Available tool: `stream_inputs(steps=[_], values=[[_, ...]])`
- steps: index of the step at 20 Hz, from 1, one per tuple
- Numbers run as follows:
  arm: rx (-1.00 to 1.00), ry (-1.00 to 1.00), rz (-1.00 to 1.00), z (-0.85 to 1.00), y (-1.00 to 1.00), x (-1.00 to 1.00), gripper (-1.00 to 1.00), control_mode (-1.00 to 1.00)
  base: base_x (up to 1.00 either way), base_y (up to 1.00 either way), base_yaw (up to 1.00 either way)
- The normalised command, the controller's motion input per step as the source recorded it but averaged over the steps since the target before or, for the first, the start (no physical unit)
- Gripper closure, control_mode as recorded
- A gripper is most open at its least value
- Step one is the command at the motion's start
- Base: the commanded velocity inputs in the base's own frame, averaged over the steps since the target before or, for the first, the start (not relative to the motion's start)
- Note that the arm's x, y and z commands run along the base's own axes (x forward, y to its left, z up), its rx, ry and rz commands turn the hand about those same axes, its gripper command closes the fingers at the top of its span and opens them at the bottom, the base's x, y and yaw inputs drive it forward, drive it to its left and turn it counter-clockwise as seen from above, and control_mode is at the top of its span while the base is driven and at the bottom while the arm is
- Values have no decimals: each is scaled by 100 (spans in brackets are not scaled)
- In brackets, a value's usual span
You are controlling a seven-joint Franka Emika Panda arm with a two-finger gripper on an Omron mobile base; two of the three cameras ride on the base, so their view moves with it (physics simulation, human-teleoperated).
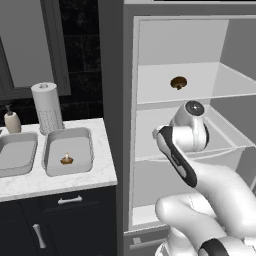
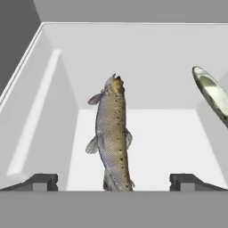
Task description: Place one mushroom and one fish in each tupperware on the nearby counter, to pack two identical lunches.
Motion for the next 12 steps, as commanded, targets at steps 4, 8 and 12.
stream_inputs(steps=[4, 8, 12], values=[[0, 0, 0, -29, 0, 59, -100, -100, 0, 0, 0], [0, 0, 0, -26, 0, 60, -100, -100, 0, 0, 0], [0, 3, 0, -34, 0, 51, -100, -100, 0, 0, 0]])
